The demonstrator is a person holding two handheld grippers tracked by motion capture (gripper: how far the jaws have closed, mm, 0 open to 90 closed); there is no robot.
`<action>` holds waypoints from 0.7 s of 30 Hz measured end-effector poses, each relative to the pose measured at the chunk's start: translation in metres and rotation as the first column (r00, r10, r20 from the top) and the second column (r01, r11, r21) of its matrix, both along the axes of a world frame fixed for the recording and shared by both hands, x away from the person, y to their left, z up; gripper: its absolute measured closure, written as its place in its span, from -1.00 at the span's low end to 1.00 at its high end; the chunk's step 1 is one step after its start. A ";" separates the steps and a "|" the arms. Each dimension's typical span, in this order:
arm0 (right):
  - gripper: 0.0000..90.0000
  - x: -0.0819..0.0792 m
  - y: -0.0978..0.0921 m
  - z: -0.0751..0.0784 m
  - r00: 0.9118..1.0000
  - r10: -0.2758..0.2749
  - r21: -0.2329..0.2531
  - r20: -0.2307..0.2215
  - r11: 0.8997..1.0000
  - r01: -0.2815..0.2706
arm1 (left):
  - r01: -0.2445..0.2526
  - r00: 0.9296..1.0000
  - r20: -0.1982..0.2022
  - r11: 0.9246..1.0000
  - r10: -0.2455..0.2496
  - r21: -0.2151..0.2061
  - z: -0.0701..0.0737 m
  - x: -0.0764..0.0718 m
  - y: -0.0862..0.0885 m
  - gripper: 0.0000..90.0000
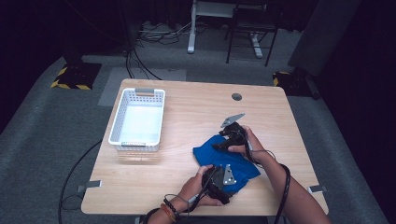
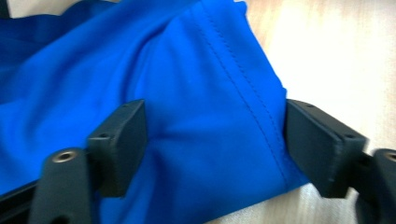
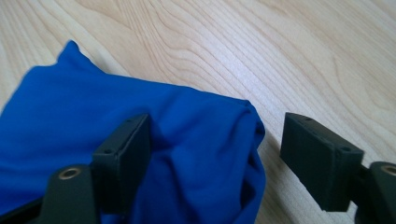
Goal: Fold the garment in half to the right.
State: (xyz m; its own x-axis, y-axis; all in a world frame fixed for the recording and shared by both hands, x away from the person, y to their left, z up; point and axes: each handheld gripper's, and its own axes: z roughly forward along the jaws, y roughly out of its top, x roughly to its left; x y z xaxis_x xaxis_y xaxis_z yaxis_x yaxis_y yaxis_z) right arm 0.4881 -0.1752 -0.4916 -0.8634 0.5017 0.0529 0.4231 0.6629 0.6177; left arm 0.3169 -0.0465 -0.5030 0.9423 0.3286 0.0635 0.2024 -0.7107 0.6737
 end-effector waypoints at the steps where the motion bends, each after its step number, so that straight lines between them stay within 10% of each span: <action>1: -0.41 0.000 0.000 0.000 1.000 -0.003 0.003 -0.004 1.000 0.003 | 0.003 1.000 -0.003 1.000 -0.003 -0.003 0.000 0.000 0.002 -0.36; 21: 0.48 -0.031 -0.008 -0.001 0.996 -0.074 0.062 -0.056 0.995 0.077 | -0.042 0.999 0.022 0.999 0.042 0.021 0.004 0.001 0.074 0.52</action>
